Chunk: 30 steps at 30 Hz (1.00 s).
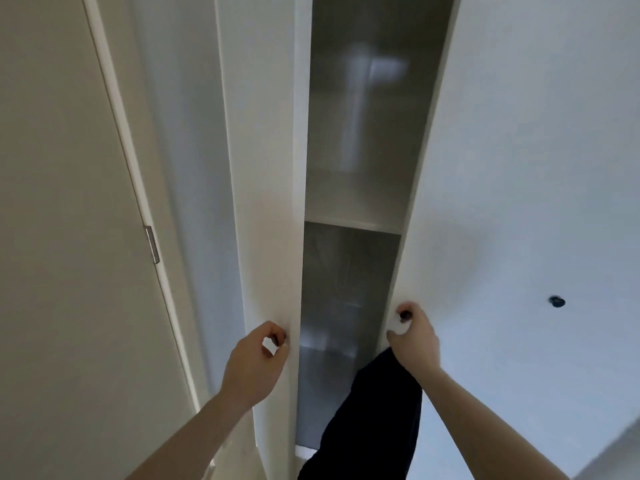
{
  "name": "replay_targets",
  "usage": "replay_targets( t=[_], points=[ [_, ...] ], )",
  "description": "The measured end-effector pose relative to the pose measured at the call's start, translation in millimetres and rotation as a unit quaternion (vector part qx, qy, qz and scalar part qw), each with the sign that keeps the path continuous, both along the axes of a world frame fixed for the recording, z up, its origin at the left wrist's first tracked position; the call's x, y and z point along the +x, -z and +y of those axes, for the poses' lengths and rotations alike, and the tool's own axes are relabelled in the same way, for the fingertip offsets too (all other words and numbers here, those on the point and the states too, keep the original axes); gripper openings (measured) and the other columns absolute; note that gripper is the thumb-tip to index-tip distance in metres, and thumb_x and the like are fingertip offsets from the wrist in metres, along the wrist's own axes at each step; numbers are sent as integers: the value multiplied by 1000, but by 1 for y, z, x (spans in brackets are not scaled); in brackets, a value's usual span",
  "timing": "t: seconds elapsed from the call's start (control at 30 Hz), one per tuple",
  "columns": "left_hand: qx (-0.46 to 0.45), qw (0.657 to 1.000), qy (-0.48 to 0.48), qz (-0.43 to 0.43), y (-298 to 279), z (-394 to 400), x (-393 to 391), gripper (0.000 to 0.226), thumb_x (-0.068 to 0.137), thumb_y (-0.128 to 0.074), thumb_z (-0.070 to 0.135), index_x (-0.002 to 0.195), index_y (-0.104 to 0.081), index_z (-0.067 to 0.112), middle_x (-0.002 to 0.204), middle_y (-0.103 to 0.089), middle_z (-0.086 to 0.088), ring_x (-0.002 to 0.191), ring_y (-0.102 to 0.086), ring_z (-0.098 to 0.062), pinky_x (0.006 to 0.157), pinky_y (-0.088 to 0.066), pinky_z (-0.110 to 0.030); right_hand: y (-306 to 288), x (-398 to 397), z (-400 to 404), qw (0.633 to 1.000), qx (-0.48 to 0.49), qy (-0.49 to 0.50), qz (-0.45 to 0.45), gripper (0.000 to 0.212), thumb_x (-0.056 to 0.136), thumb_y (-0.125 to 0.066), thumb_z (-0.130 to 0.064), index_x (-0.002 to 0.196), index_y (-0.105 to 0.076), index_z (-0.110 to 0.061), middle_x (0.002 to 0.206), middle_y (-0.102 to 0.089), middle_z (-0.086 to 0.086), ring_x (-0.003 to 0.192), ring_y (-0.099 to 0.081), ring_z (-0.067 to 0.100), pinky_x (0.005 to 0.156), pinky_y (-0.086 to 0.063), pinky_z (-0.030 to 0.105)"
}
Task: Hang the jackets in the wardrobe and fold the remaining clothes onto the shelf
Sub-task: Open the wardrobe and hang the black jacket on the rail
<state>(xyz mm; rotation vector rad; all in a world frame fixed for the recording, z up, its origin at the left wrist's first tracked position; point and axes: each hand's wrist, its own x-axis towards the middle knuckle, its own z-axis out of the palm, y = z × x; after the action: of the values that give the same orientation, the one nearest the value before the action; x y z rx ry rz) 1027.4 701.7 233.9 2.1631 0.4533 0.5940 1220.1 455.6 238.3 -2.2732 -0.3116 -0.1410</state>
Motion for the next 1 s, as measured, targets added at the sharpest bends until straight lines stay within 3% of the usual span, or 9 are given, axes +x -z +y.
replay_targets(
  t=[0.13, 0.27, 0.33, 0.4, 0.5, 0.6, 0.73, 0.83, 1.0],
  points=[
    [28, 999, 23, 3, -1, 7, -12, 23, 87, -64, 17, 93, -52, 37, 71, -61, 19, 41, -47, -10, 52, -45, -30, 13, -50, -25, 998, 33, 57, -13, 53, 77, -82, -35, 107, -39, -40, 100, -56, -17, 77, -59, 9, 59, -41, 24],
    [46, 999, 21, 1, 0, 15, -29, 30, 82, -61, 10, 95, -51, 35, 64, -59, 11, 41, -49, -12, 53, -47, -32, 17, -88, -61, 987, 55, 144, -42, 40, 87, -74, -43, 101, -36, -37, 99, -58, -15, 75, -61, 8, 58, -44, 23],
    [55, 998, 17, 4, -1, 21, -40, 32, 81, -61, 8, 95, -50, 35, 61, -57, 9, 43, -50, -12, 55, -48, -33, 14, -107, -79, 982, 53, 178, -43, 34, 92, -68, -42, 103, -36, -38, 106, -60, -8, 75, -60, 8, 60, -46, 28],
    [75, 997, 20, 2, -2, 27, -52, 35, 81, -63, 7, 95, -48, 36, 80, -59, 12, 48, -55, -12, 59, -49, -34, 12, -128, -93, 976, 53, 208, -32, 34, 95, -63, -38, 114, -35, -39, 120, -58, -1, 78, -62, 14, 69, -50, 35],
    [80, 997, 15, 5, -2, 34, -70, 35, 82, -67, 8, 100, -48, 31, 109, -50, 12, 56, -59, -12, 61, -45, -31, 14, -165, -98, 965, 72, 254, 5, 58, 97, -63, -35, 143, -27, -32, 141, -49, 8, 98, -66, 33, 84, -52, 43],
    [63, 998, -6, 3, 1, 35, -85, 35, 83, -70, 12, 104, -47, 27, 118, -43, 10, 65, -60, -13, 63, -44, -31, 24, -204, -91, 959, 82, 269, 31, 70, 95, -66, -32, 149, -23, -26, 146, -43, 11, 103, -64, 38, 90, -51, 48],
    [9, 1000, -8, -8, 8, 38, -101, 54, 84, -74, 15, 129, -44, 15, 136, -41, 3, 90, -56, -16, 81, -46, -33, 35, -234, -78, 971, 57, 226, 52, 64, 92, -66, -13, 146, -33, -24, 140, -48, 5, 103, -63, 28, 83, -51, 38],
    [-17, 1000, -22, -9, 12, 42, -113, 59, 85, -75, 14, 135, -43, 14, 148, -39, -2, 109, -52, -17, 86, -42, -32, 31, -240, -67, 991, 34, 116, 56, 60, 81, -60, 5, 129, -51, -29, 122, -60, -1, 91, -64, 18, 81, -56, 37],
    [-24, 999, -42, 14, 18, 44, -132, 79, 87, -75, 20, 153, -32, 17, 156, -33, -2, 128, -51, -26, 101, -46, -41, -5, -234, -53, 998, 47, -32, 22, 57, 71, -58, 6, 102, -61, -42, 93, -69, -9, 79, -66, 9, 70, -52, 16]
  ],
)
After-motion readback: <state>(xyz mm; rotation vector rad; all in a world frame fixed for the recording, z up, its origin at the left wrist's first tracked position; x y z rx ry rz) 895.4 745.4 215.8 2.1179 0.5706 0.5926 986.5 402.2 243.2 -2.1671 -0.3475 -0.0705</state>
